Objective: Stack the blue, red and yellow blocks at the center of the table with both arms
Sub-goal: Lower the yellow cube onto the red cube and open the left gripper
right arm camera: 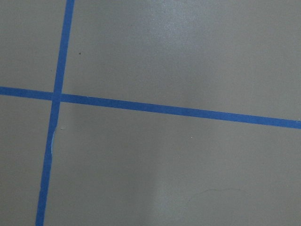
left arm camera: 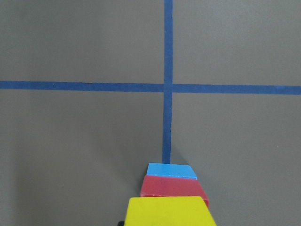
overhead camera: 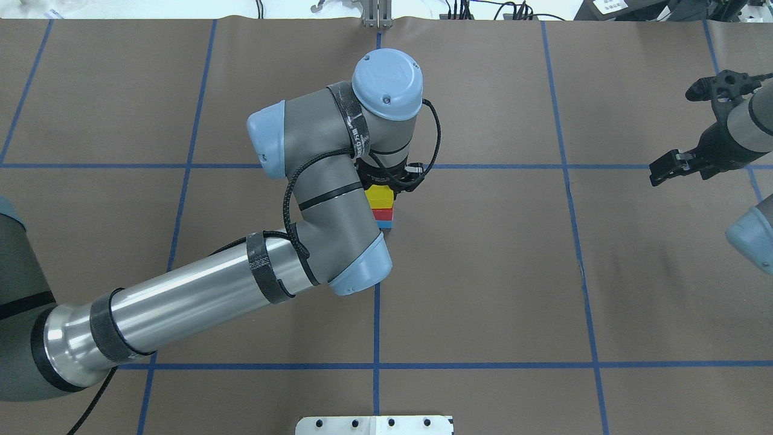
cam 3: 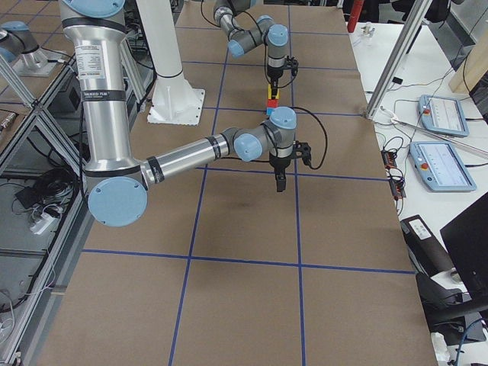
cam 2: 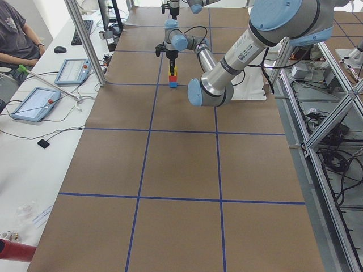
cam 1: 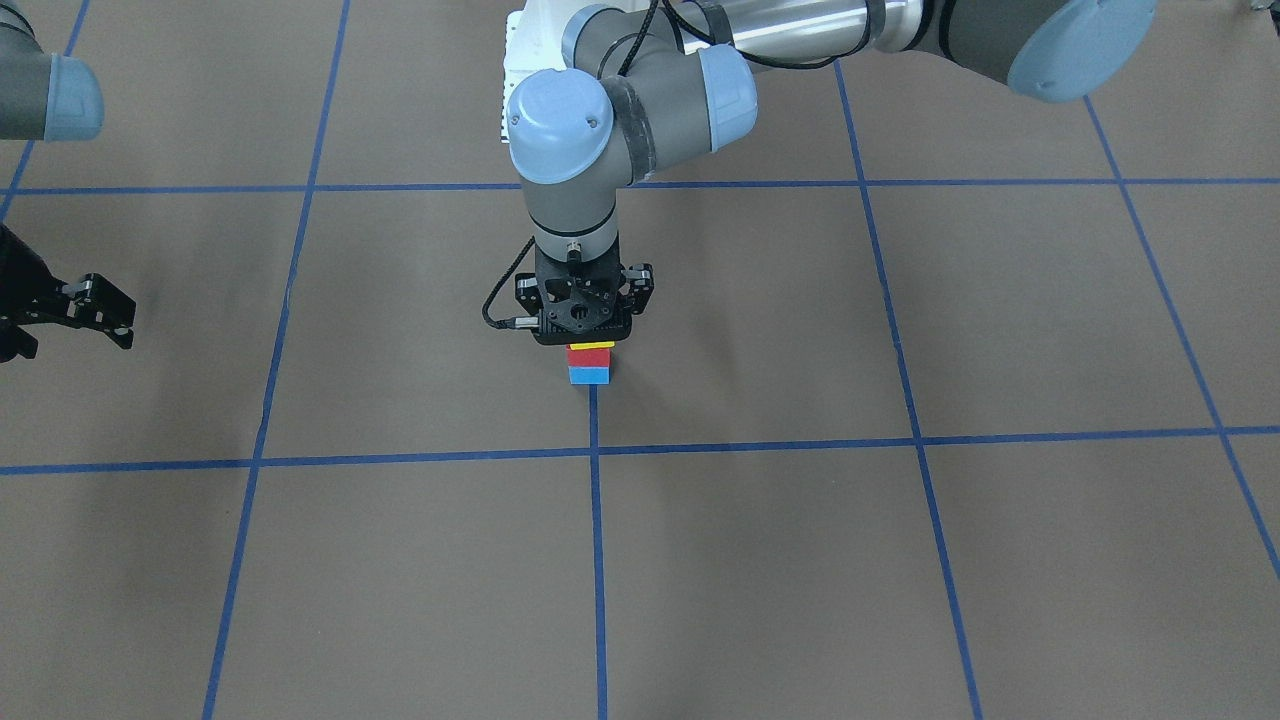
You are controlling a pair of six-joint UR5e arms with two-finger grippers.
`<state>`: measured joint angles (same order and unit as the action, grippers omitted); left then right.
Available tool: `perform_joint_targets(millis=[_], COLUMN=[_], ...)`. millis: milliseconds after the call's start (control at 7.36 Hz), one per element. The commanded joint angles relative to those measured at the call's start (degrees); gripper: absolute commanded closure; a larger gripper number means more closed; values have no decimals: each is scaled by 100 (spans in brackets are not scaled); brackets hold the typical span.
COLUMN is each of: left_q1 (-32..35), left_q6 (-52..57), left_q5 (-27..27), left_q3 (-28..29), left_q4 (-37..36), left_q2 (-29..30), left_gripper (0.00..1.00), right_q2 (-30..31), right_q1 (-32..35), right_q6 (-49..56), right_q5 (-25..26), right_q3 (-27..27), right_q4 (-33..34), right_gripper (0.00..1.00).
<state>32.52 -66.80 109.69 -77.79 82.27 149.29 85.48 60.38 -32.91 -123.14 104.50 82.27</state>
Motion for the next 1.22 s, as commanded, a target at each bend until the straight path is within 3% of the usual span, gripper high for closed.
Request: perform_joint_targets(millis=[0,272,408,544,816,1087], left_q1=[0,0,0,-9,-9,-1], left_q6=[0,9,9,0,9,9], left_q5=[0,0,0,0,0,0], left_q3=[0,0,-8,9,18,-17], left_q4=[8,17,17,34,52,52], left_q2=[13,22,22,22,22,30], left_gripper=[100,100,89,63,1,0], right_q2=[4,4,-5,3,4,-5], right_q1=[0,0,0,0,0,0], right_q6=[4,4,4,4,-5,-5], right_q5=[0,0,0,0,0,0], right_q3=[0,0,0,0,0,0], right_q4=[0,0,0,0,0,0], right_gripper=[0,0,0,0,0,0])
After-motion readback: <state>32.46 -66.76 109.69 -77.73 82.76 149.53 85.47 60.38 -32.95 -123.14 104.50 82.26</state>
